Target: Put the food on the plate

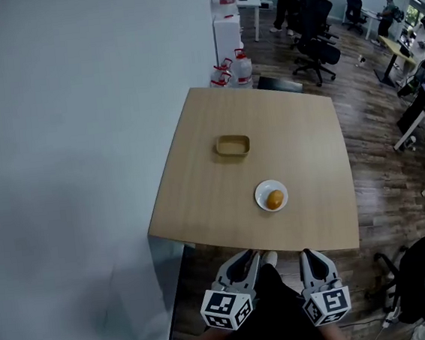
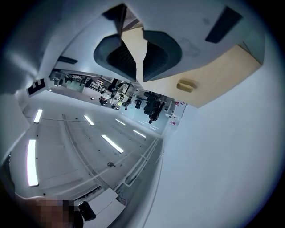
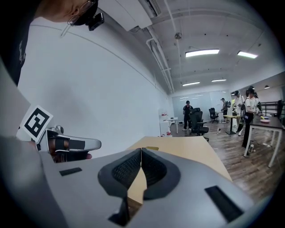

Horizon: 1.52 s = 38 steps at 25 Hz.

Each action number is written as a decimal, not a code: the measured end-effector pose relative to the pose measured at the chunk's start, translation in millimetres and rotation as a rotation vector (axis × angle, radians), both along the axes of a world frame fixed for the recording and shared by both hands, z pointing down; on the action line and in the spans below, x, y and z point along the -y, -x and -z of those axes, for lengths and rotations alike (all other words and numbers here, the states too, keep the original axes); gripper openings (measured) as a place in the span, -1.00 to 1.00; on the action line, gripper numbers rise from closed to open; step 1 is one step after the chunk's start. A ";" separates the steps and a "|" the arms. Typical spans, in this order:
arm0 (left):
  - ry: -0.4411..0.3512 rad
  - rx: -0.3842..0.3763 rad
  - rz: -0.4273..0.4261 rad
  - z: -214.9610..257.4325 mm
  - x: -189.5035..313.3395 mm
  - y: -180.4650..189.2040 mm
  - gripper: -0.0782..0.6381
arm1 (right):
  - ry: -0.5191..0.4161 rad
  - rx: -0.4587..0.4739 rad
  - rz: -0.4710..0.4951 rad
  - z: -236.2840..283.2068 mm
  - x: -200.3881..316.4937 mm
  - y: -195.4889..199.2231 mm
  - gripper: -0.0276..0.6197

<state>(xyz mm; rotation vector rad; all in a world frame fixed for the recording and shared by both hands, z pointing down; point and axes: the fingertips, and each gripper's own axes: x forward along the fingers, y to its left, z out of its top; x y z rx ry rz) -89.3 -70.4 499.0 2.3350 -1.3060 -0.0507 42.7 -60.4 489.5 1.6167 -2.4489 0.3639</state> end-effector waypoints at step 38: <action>-0.195 0.108 0.068 47.2 24.3 9.6 -0.72 | -0.132 -0.077 -0.137 54.3 8.6 -69.0 -0.73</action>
